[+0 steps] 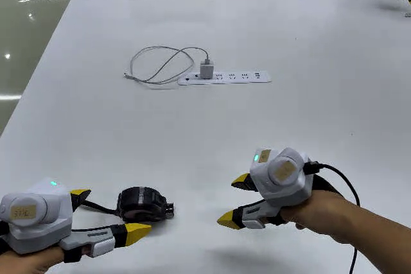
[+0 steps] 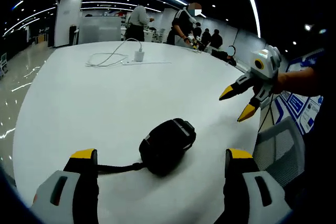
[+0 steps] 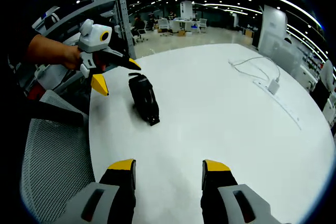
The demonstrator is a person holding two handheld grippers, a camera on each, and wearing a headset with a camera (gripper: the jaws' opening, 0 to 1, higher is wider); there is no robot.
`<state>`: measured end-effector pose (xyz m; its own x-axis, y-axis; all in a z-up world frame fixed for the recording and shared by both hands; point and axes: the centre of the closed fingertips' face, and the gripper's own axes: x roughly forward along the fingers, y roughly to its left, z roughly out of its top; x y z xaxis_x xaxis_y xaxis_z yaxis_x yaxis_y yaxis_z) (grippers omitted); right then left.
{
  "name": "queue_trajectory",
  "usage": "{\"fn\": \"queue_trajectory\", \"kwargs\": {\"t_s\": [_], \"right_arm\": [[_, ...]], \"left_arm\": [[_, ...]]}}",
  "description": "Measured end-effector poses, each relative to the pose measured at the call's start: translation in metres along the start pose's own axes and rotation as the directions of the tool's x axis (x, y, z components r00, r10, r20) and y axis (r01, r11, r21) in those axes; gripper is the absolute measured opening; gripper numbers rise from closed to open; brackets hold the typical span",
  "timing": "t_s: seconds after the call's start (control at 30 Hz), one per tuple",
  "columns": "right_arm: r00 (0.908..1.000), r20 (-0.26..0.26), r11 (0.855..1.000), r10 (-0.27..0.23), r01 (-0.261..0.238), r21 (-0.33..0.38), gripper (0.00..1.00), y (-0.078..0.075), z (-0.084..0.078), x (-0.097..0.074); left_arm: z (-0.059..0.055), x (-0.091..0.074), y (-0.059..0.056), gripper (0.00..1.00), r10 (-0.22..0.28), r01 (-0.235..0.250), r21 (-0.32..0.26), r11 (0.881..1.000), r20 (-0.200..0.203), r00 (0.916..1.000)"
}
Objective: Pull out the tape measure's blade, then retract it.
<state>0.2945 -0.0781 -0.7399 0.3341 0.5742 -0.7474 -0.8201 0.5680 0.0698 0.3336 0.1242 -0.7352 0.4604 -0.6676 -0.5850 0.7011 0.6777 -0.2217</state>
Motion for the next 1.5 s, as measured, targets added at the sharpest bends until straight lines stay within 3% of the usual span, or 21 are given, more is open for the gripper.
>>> {"fn": "queue_trajectory", "kwargs": {"t_s": [0.27, 0.43, 0.6, 0.8, 1.17, 1.33, 1.37, 1.5], "right_arm": [[0.9980, 0.032, 0.997, -0.055, 0.054, 0.049, 0.55, -0.013, -0.024, -0.035], [0.9957, 0.042, 0.995, -0.083, 0.080, 0.062, 0.62, -0.019, -0.037, -0.052], [0.9936, 0.067, 0.994, -0.091, 0.087, 0.059, 0.67, -0.022, -0.049, -0.067], [0.9867, 0.085, 0.988, -0.139, 0.132, 0.082, 0.75, -0.038, -0.064, -0.089], [0.9821, 0.050, 0.978, -0.181, 0.175, 0.113, 0.86, -0.053, -0.101, -0.120], [0.9837, 0.062, 0.977, -0.169, 0.159, 0.139, 0.99, -0.050, -0.109, -0.127], [0.9868, 0.074, 0.984, -0.144, 0.135, 0.118, 0.99, -0.046, -0.107, -0.127], [0.9854, 0.061, 0.980, -0.159, 0.150, 0.129, 0.99, -0.043, -0.113, -0.134]], "left_arm": [[-0.003, -0.015, -0.004, 0.99, -0.042, 0.043, 0.051, 0.998, -0.015, 0.9990], [-0.005, -0.024, 0.002, 0.99, -0.033, 0.036, 0.081, 0.996, -0.031, 0.9990], [-0.007, -0.033, 0.005, 0.99, -0.038, 0.040, 0.065, 0.997, -0.042, 0.9984], [-0.012, -0.043, 0.009, 0.99, -0.031, 0.036, 0.097, 0.995, -0.055, 0.9980], [-0.014, -0.061, 0.023, 0.99, 0.006, 0.000, 0.127, 0.992, -0.047, 0.9989], [-0.016, -0.064, 0.026, 0.99, 0.020, -0.009, 0.148, 0.989, -0.068, 0.9975], [-0.016, -0.064, 0.025, 0.99, 0.011, 0.000, 0.144, 0.990, -0.072, 0.9974], [-0.013, -0.063, 0.023, 0.99, 0.003, 0.008, 0.155, 0.988, -0.070, 0.9975]]}}
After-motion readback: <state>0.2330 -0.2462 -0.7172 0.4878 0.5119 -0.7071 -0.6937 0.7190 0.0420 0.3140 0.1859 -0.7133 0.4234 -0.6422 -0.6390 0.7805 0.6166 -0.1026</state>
